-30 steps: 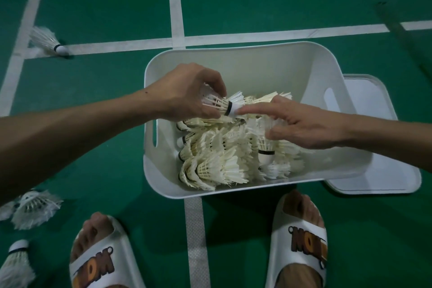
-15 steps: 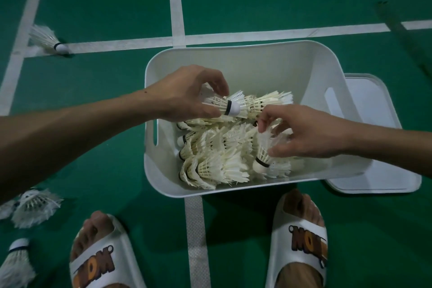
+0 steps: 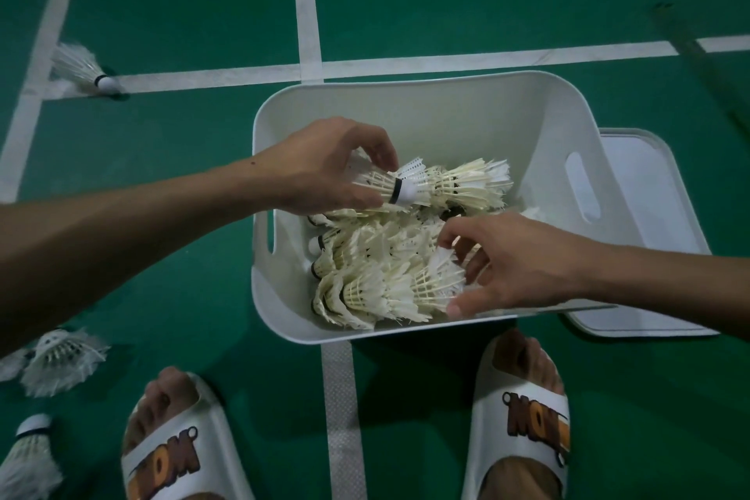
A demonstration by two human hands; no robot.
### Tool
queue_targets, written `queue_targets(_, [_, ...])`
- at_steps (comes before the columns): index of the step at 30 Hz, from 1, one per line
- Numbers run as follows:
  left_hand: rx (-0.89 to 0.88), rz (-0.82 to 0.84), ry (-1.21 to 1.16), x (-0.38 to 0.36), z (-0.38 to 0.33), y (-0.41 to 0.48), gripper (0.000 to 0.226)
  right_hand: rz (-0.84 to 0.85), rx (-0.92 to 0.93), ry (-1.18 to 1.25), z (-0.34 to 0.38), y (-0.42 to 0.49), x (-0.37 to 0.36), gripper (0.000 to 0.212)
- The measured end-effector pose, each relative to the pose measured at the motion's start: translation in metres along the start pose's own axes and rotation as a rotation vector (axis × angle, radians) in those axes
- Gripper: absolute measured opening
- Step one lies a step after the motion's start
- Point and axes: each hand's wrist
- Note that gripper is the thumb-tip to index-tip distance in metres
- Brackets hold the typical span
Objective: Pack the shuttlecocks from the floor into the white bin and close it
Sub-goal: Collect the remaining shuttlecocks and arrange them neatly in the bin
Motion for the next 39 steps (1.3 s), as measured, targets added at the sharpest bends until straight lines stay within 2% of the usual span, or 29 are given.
queue_targets(10, [-0.010,0.011,-0.012,-0.002,0.001,0.004,0.029,-0.083,0.102,-0.130,0.012,0.013,-0.018,0.054])
queue_targets(13, [-0.024,0.018,-0.032,-0.003,0.000,0.006,0.030,-0.046,0.093,-0.138,0.010,0.015,-0.015,0.064])
queue_targets(15, [-0.034,0.025,-0.052,-0.004,0.000,0.006,0.030,0.018,0.072,-0.088,0.007,0.016,-0.006,0.072])
queue_targets(18, [-0.051,0.043,-0.082,-0.005,-0.002,0.004,0.031,0.035,-0.015,0.140,0.000,0.015,0.011,0.065])
queue_targets(22, [-0.083,0.068,-0.127,-0.006,-0.007,0.003,0.035,-0.204,-0.093,0.363,-0.020,0.017,0.025,0.049])
queue_targets(24, [-0.107,0.090,-0.132,-0.010,-0.011,0.004,0.036,-0.309,-0.082,0.452,-0.023,0.018,0.025,0.054])
queue_targets(27, [-0.148,0.119,-0.134,-0.018,-0.020,0.006,0.039,-0.266,-0.039,0.534,-0.018,0.022,0.023,0.058])
queue_targets(32, [-0.252,0.098,-0.184,-0.027,-0.034,0.012,0.044,-0.282,0.041,0.420,-0.011,0.033,0.019,0.059])
queue_targets(35, [-0.273,0.052,-0.166,-0.031,-0.030,0.012,0.052,-0.275,-0.022,0.459,-0.020,0.032,0.024,0.070])
queue_targets(39, [-0.169,0.091,-0.159,-0.030,-0.020,0.008,0.054,-0.209,-0.139,0.422,-0.034,0.022,0.025,0.088])
Point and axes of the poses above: each hand's wrist, its own y-axis towards the middle knuckle, its own x-axis out of the back of the hand, z = x × y, and after that the axes turned 11 degrees about -z, right-handed
